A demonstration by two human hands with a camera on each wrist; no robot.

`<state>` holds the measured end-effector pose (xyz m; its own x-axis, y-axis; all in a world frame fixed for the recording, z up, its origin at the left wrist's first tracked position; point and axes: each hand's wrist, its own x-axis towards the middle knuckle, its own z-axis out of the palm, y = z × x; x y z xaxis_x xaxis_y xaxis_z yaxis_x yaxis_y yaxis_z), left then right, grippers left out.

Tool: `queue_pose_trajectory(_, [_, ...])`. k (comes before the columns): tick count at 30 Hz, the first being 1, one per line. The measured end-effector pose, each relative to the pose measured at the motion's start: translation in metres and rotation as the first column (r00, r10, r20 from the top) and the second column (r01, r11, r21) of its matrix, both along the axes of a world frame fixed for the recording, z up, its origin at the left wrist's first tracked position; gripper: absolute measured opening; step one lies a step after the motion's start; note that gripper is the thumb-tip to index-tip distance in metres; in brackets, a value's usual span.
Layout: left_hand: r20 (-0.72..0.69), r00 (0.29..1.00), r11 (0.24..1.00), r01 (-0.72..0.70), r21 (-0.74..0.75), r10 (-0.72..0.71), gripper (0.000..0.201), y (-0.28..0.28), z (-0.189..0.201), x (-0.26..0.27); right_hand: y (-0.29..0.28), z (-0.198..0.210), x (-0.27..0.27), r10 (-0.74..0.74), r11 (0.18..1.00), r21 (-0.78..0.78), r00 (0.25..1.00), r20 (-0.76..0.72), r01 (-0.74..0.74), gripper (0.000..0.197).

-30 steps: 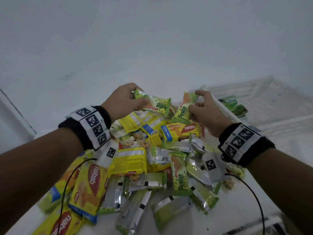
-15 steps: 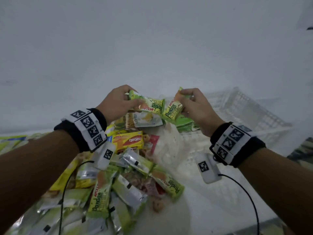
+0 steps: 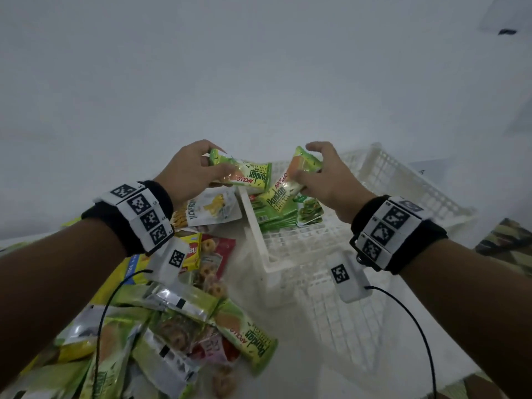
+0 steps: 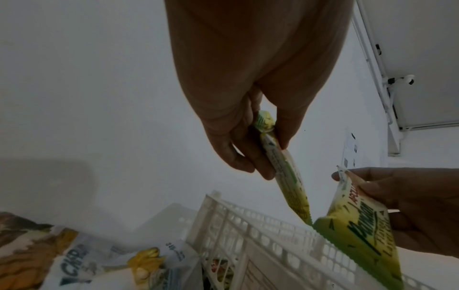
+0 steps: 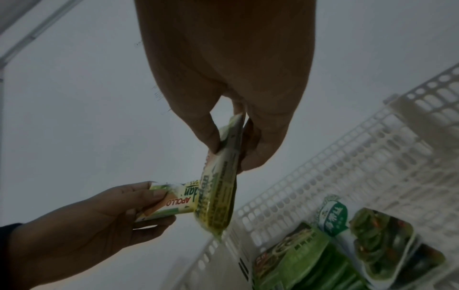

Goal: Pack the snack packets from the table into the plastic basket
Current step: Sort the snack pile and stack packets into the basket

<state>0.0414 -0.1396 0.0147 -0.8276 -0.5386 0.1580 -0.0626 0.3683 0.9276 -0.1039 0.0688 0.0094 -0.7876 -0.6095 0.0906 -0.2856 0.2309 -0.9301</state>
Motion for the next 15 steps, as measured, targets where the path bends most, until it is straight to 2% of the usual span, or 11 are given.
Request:
queue_pose_trajectory(3, [0.014,1.000,1.000,0.002,-0.007,-0.002,0.029,0.002,0.000,-0.013,0.000,0.001,-0.012,0.069,0.996,0.054,0.997,0.025,-0.070,0.038])
queue_pose_trajectory(10, [-0.004,0.994,0.994,-0.105,-0.005,0.105,0.032,0.001,0.006,-0.036,-0.016,0.004,-0.060,0.264,0.921,0.277,0.962,0.071,-0.273,0.031])
queue_pose_trajectory(15, [-0.028,0.977,0.977,-0.211,0.035,0.212,0.032,0.010,0.005,-0.049,-0.034,0.011,-0.092,0.418,0.845,0.384,0.907,-0.041,-0.372,0.029])
